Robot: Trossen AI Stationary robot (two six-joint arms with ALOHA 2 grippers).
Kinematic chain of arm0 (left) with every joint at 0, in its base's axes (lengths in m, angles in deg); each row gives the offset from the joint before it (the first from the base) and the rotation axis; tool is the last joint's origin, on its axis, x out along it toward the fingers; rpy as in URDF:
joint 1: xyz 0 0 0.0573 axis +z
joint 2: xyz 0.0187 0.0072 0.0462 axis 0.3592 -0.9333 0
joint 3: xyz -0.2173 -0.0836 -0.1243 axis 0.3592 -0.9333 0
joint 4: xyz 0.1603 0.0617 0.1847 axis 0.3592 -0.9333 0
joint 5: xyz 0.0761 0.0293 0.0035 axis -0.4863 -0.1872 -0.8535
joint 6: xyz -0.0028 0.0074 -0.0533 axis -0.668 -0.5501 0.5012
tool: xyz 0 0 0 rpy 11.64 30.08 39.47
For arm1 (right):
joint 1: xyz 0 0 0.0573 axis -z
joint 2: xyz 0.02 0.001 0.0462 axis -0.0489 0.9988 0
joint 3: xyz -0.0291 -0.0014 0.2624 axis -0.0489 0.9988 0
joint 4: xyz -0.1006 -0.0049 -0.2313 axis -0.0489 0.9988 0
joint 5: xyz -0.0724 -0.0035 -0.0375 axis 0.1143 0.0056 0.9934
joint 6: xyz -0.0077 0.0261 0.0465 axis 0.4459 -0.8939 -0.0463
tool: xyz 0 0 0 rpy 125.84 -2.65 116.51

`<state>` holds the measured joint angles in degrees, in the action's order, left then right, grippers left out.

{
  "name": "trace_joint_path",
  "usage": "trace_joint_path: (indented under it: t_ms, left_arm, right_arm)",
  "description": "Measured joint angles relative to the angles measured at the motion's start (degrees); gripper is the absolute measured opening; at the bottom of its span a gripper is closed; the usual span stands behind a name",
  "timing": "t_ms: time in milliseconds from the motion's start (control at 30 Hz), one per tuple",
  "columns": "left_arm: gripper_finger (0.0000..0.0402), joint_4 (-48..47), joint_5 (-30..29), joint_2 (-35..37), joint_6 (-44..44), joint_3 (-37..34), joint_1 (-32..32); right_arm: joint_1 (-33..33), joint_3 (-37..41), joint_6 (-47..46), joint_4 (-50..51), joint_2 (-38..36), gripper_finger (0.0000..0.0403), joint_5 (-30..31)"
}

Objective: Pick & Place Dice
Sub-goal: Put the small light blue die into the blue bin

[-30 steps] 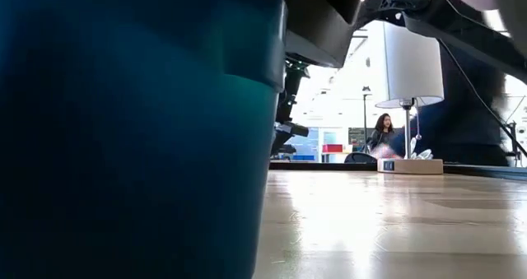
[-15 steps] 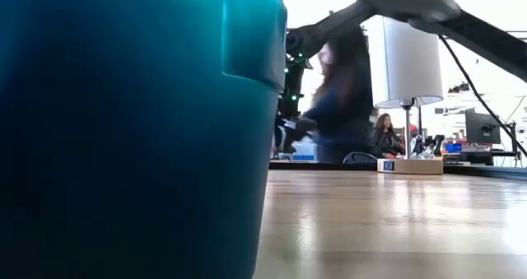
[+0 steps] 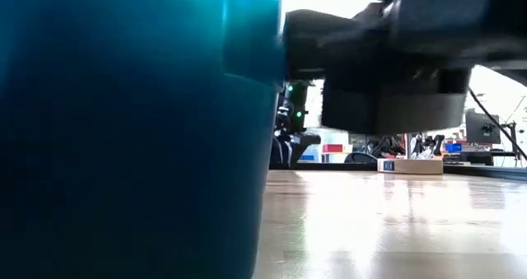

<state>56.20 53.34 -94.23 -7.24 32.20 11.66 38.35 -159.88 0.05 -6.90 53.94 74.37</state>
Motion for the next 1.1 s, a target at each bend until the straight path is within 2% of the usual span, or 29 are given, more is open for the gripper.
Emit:
trace_joint_path:
  t_ms: [300, 433, 1100]
  left_arm:
    - [0.0147, 0.17, -0.02, 0.0, -1.27, 0.0, 0.0]
    - [0.0147, 0.15, -0.02, 0.0, -1.33, 0.0, 0.0]
    - [0.0147, 0.17, -0.01, 0.0, -1.36, 0.0, 0.0]
  right_arm:
    - [-1.5, -0.02, 2.4, -4.44, 0.51, 0.016, 1.52]
    - [-2.25, -0.02, 3.61, -6.15, 0.51, 0.016, -0.85]
    - [-2.0, -0.02, 4.76, -10.72, 1.19, 0.016, -4.93]
